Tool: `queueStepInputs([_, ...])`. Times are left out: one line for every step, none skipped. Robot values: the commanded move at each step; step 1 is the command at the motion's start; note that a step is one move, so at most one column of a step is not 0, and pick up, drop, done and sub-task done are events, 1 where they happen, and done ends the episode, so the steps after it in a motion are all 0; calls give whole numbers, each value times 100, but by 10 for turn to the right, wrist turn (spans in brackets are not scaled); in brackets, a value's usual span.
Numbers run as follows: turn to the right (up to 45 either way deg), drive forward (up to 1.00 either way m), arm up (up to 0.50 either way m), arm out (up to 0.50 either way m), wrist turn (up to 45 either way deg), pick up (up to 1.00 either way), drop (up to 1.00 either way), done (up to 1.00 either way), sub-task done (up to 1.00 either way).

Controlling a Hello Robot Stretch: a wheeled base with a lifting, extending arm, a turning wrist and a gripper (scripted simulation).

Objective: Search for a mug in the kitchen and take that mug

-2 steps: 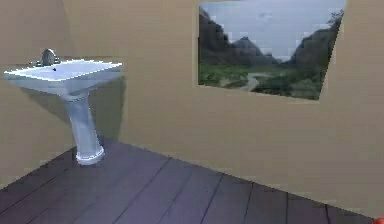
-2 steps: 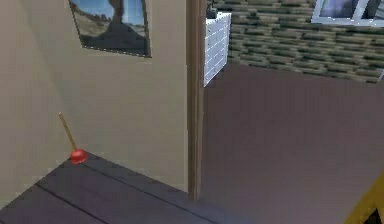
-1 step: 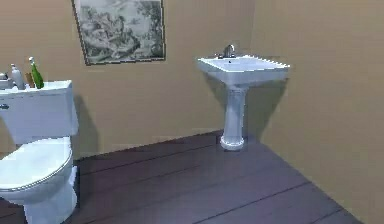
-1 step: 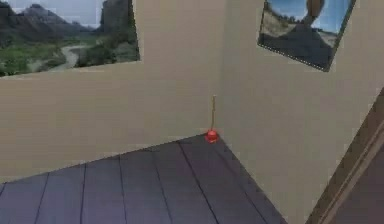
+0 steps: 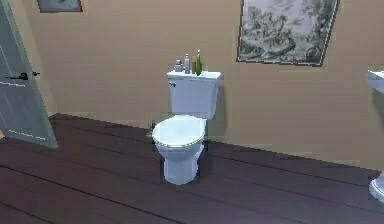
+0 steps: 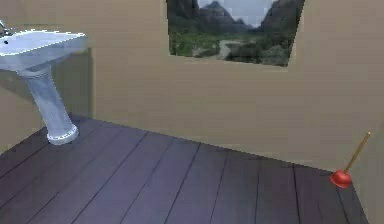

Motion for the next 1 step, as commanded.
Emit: queueStepInputs([0, 50, 0, 0, 0, 0, 0, 0, 0])
